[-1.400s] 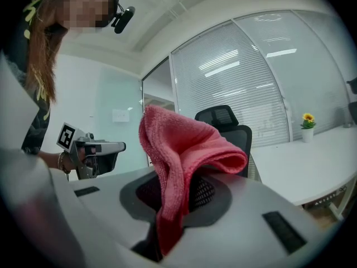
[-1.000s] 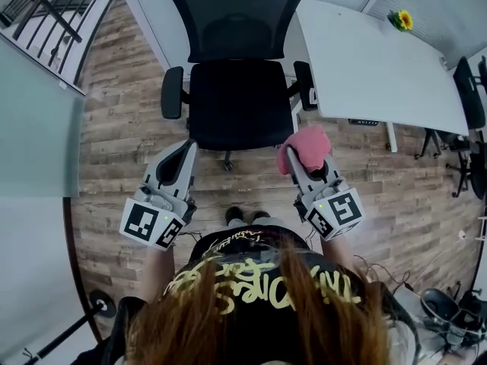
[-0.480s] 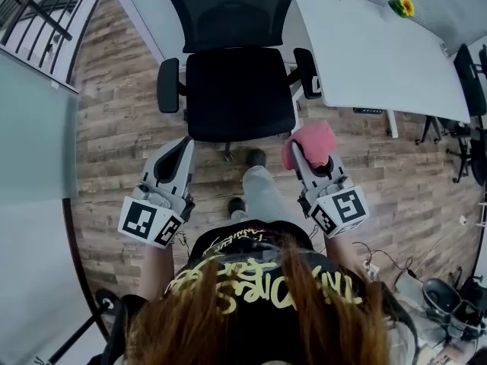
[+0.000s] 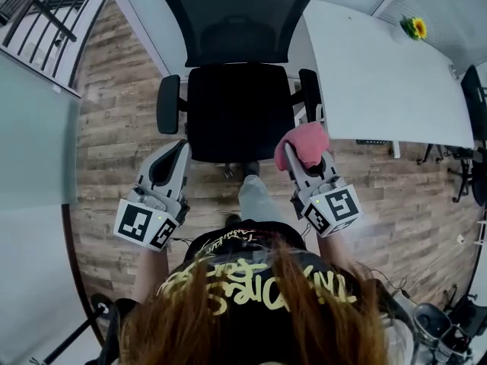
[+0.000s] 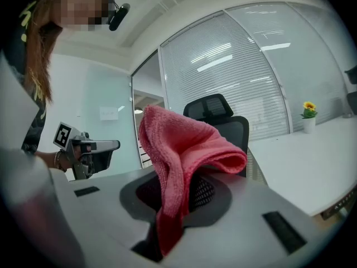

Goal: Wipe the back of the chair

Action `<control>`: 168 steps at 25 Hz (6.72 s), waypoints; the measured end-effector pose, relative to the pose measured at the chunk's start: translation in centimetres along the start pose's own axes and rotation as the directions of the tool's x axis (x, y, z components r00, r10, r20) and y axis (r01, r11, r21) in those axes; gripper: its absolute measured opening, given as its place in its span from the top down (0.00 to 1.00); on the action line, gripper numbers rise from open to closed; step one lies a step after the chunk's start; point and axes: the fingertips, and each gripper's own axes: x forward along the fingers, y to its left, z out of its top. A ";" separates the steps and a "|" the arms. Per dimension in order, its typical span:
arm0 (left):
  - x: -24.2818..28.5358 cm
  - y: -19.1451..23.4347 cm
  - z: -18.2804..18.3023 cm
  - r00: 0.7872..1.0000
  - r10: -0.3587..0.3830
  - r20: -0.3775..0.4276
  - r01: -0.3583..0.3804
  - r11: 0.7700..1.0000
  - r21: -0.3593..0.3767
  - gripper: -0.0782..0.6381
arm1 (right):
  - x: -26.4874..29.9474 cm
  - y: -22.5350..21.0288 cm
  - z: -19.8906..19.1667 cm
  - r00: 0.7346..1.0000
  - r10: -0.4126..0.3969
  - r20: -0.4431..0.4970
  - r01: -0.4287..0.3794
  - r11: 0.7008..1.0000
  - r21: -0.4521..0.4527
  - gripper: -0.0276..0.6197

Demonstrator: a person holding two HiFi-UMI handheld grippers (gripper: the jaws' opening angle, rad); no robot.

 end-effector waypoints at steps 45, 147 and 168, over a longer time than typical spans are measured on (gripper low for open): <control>22.6 17.2 -0.1 0.999 0.000 -0.040 -0.003 0.998 -0.056 0.90 | 26.5 -26.3 -2.3 0.913 -0.395 -0.097 0.406 0.899 0.164 0.86; 20.1 24.4 -2.1 0.990 0.134 -0.054 -0.139 0.982 -0.124 0.90 | 53.5 -15.8 -5.8 0.926 -0.271 -0.262 0.248 0.961 -0.119 0.86; 17.9 26.7 -2.0 0.981 0.186 -0.051 -0.191 0.973 -0.127 0.90 | 57.8 -8.4 -7.2 0.944 -0.093 -0.318 0.055 0.990 -0.129 0.86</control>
